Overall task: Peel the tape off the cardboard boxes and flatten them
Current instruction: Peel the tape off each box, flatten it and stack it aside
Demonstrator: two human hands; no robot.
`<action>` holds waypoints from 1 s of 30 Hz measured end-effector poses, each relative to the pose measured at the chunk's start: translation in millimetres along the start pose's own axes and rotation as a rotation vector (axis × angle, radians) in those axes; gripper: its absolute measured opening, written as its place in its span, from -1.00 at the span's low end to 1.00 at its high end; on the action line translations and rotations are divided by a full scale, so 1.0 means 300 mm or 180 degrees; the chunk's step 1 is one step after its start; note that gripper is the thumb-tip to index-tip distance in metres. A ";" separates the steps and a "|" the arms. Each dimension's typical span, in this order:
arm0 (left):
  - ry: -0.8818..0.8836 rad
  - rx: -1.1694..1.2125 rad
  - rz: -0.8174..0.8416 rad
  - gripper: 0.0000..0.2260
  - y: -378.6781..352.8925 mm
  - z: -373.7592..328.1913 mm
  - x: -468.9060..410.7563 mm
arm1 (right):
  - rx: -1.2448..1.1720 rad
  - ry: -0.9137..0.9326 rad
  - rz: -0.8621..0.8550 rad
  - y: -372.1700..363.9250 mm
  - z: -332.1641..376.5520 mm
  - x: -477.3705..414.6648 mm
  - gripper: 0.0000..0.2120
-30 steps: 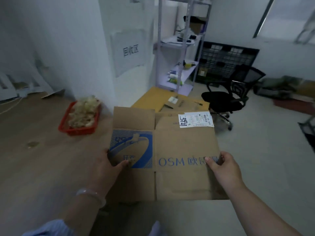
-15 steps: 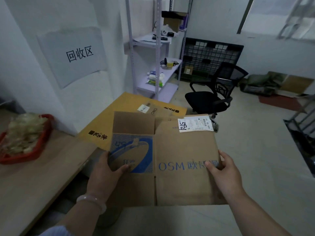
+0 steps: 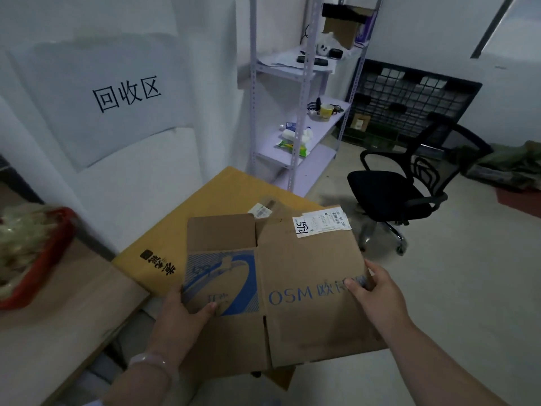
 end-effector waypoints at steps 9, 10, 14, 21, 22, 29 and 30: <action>0.0671 0.0519 -0.0823 -0.52 -0.154 -0.033 -0.074 | 0.0619 0.0429 0.1009 -0.191 0.085 -0.476 -0.40; 0.0742 0.0602 -0.0923 -0.53 -0.178 -0.047 -0.072 | 0.0676 0.0518 0.1146 -0.209 0.102 -0.530 -0.40; 0.1063 0.0790 -0.1342 -0.56 -0.298 -0.084 -0.078 | 0.0933 0.0845 0.1600 -0.281 0.145 -0.750 -0.36; 0.1699 0.0825 -0.1654 -0.53 -0.458 -0.108 -0.113 | 0.1333 0.1294 0.2162 -0.401 0.172 -0.957 -0.39; 0.1805 0.0846 -0.1657 -0.52 -0.474 -0.105 -0.114 | 0.1428 0.1317 0.2182 -0.417 0.166 -0.974 -0.38; 0.2021 0.0033 -0.1518 -0.20 -0.504 -0.093 -0.128 | 0.2359 0.1842 0.2111 -0.508 0.126 -1.032 -0.34; 0.1913 -0.0090 -0.1532 -0.17 -0.495 -0.102 -0.126 | 0.2430 0.2031 0.2038 -0.515 0.139 -1.024 -0.34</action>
Point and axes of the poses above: each hand's wrist, its own x-axis away from the middle knuckle, its own y-axis out of the back of the hand, z = x × y, the point moved 3 cm from there along -x, towards the middle knuckle, and after that the axes turned 1 degree about -y, right-handed, at the moved point
